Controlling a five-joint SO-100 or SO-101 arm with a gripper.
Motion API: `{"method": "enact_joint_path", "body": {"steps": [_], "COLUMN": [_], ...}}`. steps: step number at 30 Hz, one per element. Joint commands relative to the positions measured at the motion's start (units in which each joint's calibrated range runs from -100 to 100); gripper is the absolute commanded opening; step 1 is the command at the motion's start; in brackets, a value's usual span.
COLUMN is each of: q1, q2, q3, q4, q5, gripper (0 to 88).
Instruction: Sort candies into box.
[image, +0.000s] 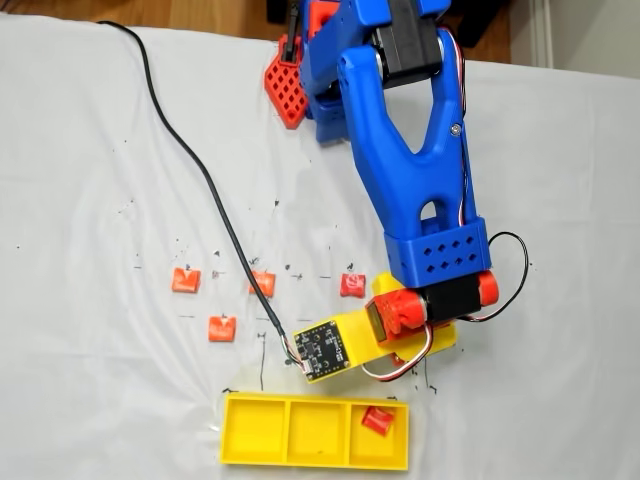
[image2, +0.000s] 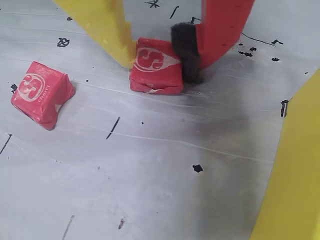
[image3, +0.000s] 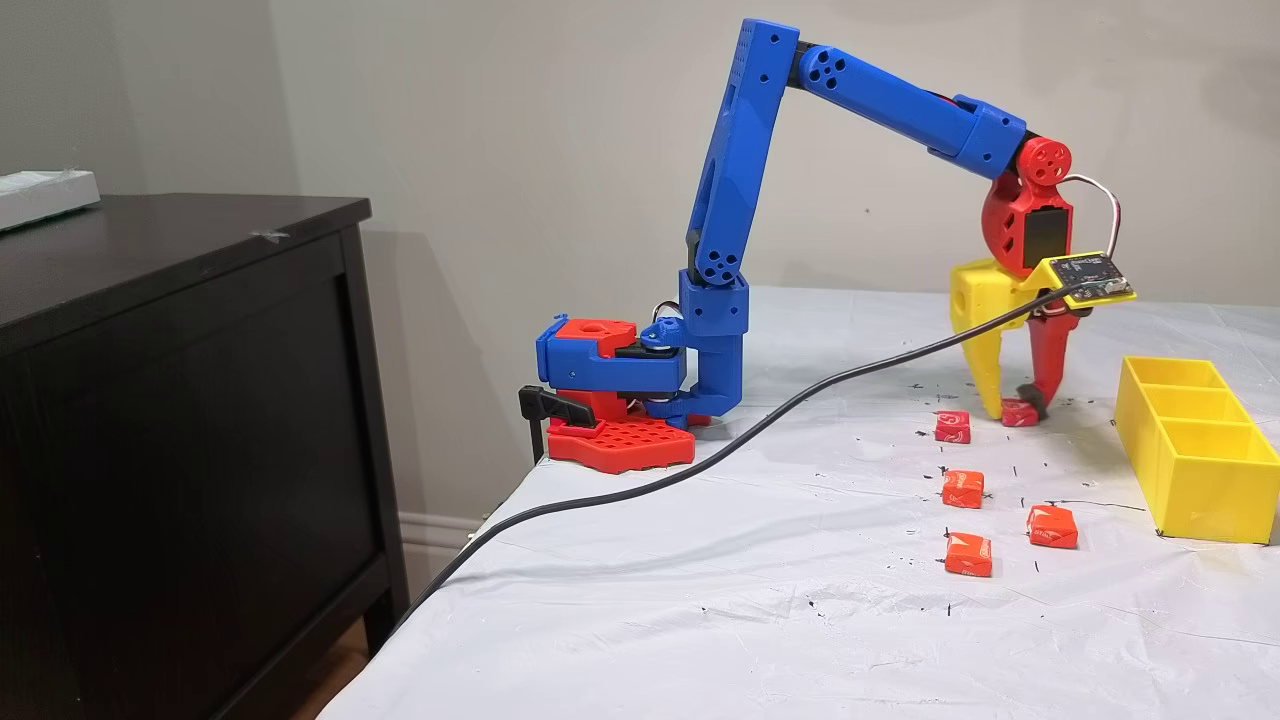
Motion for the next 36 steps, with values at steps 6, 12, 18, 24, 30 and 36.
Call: {"method": "enact_joint_path", "body": {"steps": [6,12,18,24,30,36], "q1": [1.65,4.37,8.36,10.08,10.80,12.43], "q2": [-5.23,-14.31,-26.35,-29.91,-23.81,-18.97], "q3": [-8.44,-10.99,-4.98,-0.70,-4.25,-5.34], "q4": [5.67,9.60,4.77,-3.50,-4.81,-11.44], "q5": [-1.66,-1.76,-1.22,-2.83,-4.64,-6.30], "gripper": [1.1,0.2,0.2,0.2,0.2,0.2]}}
